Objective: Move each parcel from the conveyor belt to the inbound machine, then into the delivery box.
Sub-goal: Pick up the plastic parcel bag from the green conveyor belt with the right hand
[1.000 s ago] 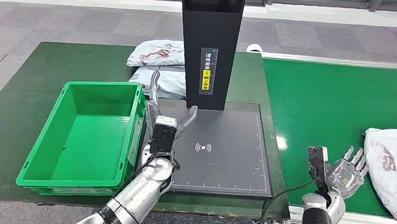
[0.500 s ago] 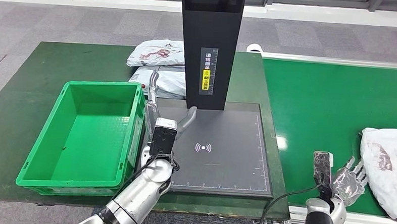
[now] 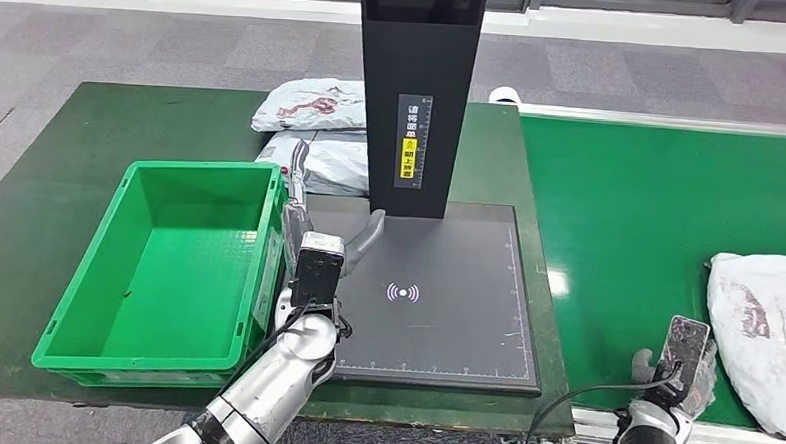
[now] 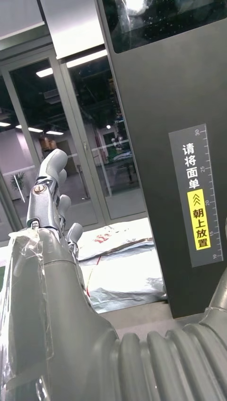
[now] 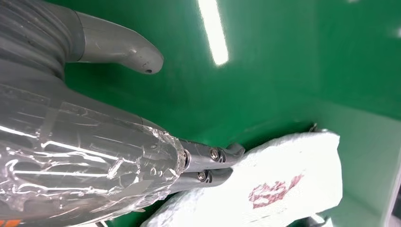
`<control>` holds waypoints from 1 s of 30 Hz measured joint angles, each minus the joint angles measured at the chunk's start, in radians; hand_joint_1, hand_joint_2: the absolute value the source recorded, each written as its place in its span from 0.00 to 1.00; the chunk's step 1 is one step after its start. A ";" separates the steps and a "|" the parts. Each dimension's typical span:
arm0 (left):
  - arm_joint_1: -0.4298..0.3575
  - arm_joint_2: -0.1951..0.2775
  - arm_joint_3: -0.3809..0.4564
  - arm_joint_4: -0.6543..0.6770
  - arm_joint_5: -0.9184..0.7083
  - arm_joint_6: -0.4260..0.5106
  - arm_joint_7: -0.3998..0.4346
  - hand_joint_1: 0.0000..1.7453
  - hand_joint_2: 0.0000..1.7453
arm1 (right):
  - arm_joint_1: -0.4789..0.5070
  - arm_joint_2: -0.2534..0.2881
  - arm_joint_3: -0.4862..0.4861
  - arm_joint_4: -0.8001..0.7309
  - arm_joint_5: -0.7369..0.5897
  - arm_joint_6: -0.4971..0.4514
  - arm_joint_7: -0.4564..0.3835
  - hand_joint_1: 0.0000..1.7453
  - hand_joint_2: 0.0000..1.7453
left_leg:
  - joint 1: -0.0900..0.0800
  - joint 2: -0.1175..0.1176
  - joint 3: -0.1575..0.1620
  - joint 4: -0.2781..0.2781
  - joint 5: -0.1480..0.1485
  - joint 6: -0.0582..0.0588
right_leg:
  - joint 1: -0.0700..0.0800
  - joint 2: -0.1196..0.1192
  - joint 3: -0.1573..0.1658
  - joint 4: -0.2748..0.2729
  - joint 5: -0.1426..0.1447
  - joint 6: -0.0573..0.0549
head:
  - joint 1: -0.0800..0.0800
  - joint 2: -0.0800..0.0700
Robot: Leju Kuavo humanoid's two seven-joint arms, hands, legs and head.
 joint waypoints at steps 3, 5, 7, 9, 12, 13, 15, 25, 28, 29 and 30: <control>0.000 0.000 0.000 0.000 0.000 -0.004 0.000 0.00 1.00 | 0.009 -0.002 0.000 0.000 -0.020 0.000 0.000 0.00 1.00 | 0.000 0.000 0.000 0.000 0.000 0.000 | 0.000 0.000 0.000 0.000 0.000 0.000 | 0.000 0.000; 0.000 0.000 0.000 0.000 0.000 -0.004 0.000 0.00 1.00 | 0.016 -0.003 0.001 -0.002 -0.030 -0.005 0.001 0.00 1.00 | 0.000 0.000 0.000 0.000 0.000 0.000 | 0.000 0.000 0.000 0.000 0.000 0.000 | 0.000 0.000; 0.000 -0.001 0.000 0.000 0.001 -0.005 0.000 0.00 1.00 | 0.021 -0.004 0.004 -0.007 -0.031 -0.026 0.002 0.00 1.00 | 0.000 0.000 0.000 0.000 0.000 0.000 | 0.000 0.000 0.000 0.000 0.000 0.000 | 0.000 0.000; 0.000 -0.001 0.001 0.000 0.001 -0.005 0.000 0.00 1.00 | 0.023 -0.007 0.013 -0.014 -0.022 -0.070 0.008 0.00 1.00 | 0.000 0.000 0.000 0.000 0.000 0.000 | 0.000 0.000 0.000 0.000 0.000 0.000 | 0.000 0.000; -0.001 -0.003 0.002 0.003 0.002 -0.006 0.000 0.00 1.00 | 0.023 -0.013 0.041 -0.021 0.002 -0.150 0.023 0.00 1.00 | 0.000 0.000 0.000 0.000 0.000 0.000 | 0.000 0.000 0.000 0.000 0.000 0.000 | 0.000 0.000; -0.001 -0.004 0.002 0.004 0.002 -0.006 0.000 0.00 1.00 | 0.023 -0.016 0.052 -0.022 0.008 -0.167 0.027 0.00 1.00 | 0.000 0.000 0.000 0.000 0.000 0.000 | 0.000 0.000 0.000 0.000 0.000 0.000 | 0.000 0.000; -0.002 -0.007 0.002 0.007 0.002 -0.006 0.000 0.00 1.00 | 0.022 -0.019 0.068 -0.024 0.013 -0.181 0.031 0.00 1.00 | 0.000 0.000 0.000 0.000 0.000 0.000 | 0.000 0.000 0.000 0.000 0.000 0.000 | 0.000 0.000; -0.002 -0.008 0.003 0.009 0.002 -0.005 0.000 0.00 1.00 | 0.023 -0.026 0.095 -0.025 0.025 -0.213 0.035 0.00 1.00 | 0.000 0.000 0.000 0.000 0.000 0.000 | 0.000 0.000 0.000 0.000 0.000 0.000 | 0.000 0.000; -0.004 -0.009 0.004 0.014 0.002 -0.002 0.000 0.00 1.00 | 0.023 -0.033 0.107 -0.026 0.034 -0.247 0.035 0.00 1.00 | 0.000 0.000 0.000 0.000 0.000 0.000 | 0.000 0.000 0.000 0.000 0.000 0.000 | 0.000 0.000; -0.004 -0.009 0.005 0.016 0.002 -0.001 0.000 0.00 1.00 | 0.023 -0.035 0.110 -0.026 0.035 -0.254 0.035 0.00 1.00 | 0.000 0.000 0.000 0.000 0.000 0.000 | 0.000 0.000 0.000 0.000 0.000 0.000 | 0.000 0.000; -0.005 -0.010 0.006 0.017 0.002 0.000 0.000 0.00 1.00 | 0.025 -0.037 0.115 -0.026 0.036 -0.260 0.036 0.00 1.00 | 0.000 0.000 0.000 0.000 0.000 0.000 | 0.000 0.000 0.000 0.000 0.000 0.000 | 0.000 0.000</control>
